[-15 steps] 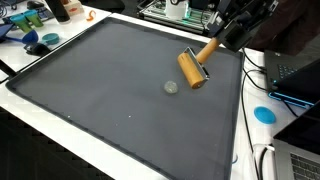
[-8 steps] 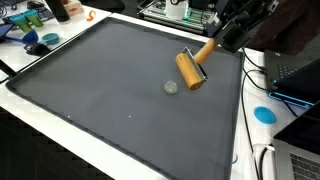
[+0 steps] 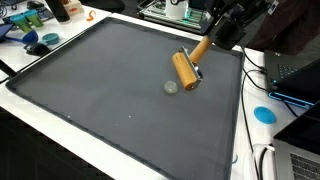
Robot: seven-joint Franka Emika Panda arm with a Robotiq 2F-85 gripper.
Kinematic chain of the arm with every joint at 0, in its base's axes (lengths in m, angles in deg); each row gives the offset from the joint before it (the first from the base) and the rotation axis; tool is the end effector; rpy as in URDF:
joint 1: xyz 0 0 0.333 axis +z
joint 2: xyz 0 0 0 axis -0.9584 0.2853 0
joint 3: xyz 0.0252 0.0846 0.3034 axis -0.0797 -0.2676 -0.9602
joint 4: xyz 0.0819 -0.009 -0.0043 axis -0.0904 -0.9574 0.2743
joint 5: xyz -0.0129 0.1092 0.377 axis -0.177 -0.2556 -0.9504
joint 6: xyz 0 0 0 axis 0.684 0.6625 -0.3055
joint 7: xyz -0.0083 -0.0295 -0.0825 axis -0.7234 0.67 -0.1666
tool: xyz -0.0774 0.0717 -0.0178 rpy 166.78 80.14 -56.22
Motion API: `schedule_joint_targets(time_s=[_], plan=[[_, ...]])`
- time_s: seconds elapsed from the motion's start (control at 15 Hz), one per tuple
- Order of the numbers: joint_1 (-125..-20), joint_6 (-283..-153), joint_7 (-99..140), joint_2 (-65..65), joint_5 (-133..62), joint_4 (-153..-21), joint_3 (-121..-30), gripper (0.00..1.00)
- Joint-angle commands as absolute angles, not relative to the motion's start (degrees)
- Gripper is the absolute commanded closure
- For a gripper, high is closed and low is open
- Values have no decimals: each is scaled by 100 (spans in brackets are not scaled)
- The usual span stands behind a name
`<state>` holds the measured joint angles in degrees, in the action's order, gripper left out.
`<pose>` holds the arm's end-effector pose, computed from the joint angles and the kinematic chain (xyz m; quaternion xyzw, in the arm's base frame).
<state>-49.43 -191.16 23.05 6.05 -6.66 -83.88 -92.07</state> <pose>0.5686 0.3519 0.4281 0.9175 0.3305 0.0571 0.2138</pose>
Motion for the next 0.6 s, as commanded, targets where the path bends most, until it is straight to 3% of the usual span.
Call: schedule_joint_targets(time_s=[0.0,0.53], plan=[[-5095,-18977,1970,533,-1120,-8188,-9174,77],[-5553,-18898,1531,469,-1908,-7965,-9017,77]])
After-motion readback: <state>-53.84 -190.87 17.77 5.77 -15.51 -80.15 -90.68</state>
